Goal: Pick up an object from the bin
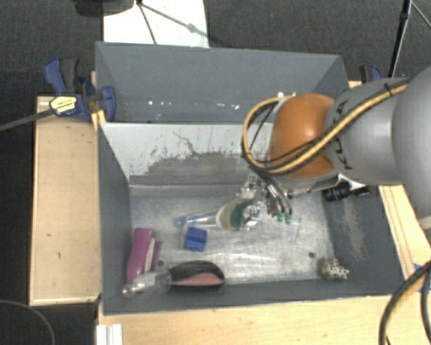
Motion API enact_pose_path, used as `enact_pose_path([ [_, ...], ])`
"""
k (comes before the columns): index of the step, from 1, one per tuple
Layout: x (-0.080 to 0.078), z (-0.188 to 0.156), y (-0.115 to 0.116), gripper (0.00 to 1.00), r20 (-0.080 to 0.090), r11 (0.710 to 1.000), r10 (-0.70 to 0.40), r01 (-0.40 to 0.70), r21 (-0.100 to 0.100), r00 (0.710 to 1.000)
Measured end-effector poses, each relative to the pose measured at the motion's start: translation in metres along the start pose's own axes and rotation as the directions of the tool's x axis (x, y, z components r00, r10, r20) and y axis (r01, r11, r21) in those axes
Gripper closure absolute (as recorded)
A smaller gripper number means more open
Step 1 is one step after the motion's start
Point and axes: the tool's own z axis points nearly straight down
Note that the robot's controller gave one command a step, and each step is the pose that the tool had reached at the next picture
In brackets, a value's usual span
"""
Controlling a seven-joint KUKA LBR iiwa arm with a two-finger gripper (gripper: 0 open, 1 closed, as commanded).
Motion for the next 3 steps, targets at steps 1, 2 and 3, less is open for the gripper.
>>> enact_pose_path([
  [1, -0.001, -0.012, 0.000, 1.00, 0.001, 1.000, 0.004, -0.004, 0.000, 1.000],
  [2, -0.002, -0.030, 0.000, 1.00, 0.002, 1.000, 0.007, -0.007, 0.000, 1.000],
  [3, -0.003, -0.040, 0.000, 1.00, 0.003, 1.000, 0.010, -0.010, -0.001, 1.000],
])
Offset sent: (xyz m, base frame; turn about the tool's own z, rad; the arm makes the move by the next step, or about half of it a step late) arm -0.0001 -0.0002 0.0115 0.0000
